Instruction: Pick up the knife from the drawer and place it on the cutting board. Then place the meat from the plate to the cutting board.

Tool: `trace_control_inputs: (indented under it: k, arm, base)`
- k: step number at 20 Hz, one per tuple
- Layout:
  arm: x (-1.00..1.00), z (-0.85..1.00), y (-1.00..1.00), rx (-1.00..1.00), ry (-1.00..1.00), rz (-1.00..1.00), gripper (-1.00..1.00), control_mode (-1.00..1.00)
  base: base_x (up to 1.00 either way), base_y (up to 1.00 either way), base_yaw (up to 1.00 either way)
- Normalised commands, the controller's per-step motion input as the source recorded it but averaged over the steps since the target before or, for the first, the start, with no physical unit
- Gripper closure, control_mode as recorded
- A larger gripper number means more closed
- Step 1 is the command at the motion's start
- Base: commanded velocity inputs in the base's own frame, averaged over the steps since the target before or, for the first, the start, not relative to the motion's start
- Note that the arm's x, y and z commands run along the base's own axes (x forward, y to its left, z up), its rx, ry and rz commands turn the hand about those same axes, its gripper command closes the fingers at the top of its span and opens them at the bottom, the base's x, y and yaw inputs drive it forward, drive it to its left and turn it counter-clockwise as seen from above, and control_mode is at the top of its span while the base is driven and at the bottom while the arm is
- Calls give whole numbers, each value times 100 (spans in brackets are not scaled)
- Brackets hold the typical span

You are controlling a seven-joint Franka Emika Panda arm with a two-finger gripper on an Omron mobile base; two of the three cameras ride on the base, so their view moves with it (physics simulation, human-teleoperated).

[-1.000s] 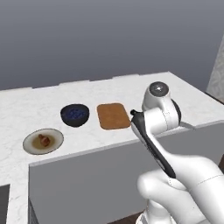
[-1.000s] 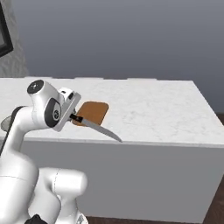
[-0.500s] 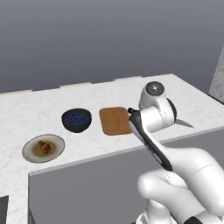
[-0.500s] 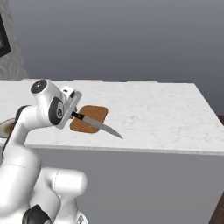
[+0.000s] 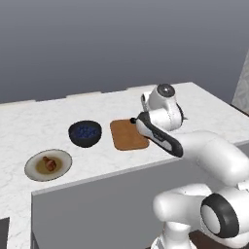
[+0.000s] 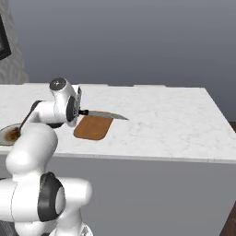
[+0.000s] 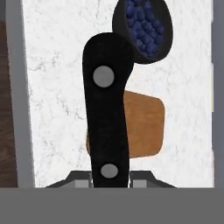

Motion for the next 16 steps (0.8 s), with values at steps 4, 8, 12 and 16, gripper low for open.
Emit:
trace_control_inputs:
  k: [4,8,12,16]
  arm:
    - [2,-38,-18,-26,24,78,100,-100]
    - [1,-49,3,-44,38,59,100,-100]
    - [2,-11,33,-56,36,42,100,-100]
    - [0,-6,9,-37,12,43,100,-100]
  base:
    - [0,0,0]
    - [0,0,0]
    - [0,0,0]
    - [0,0,0]
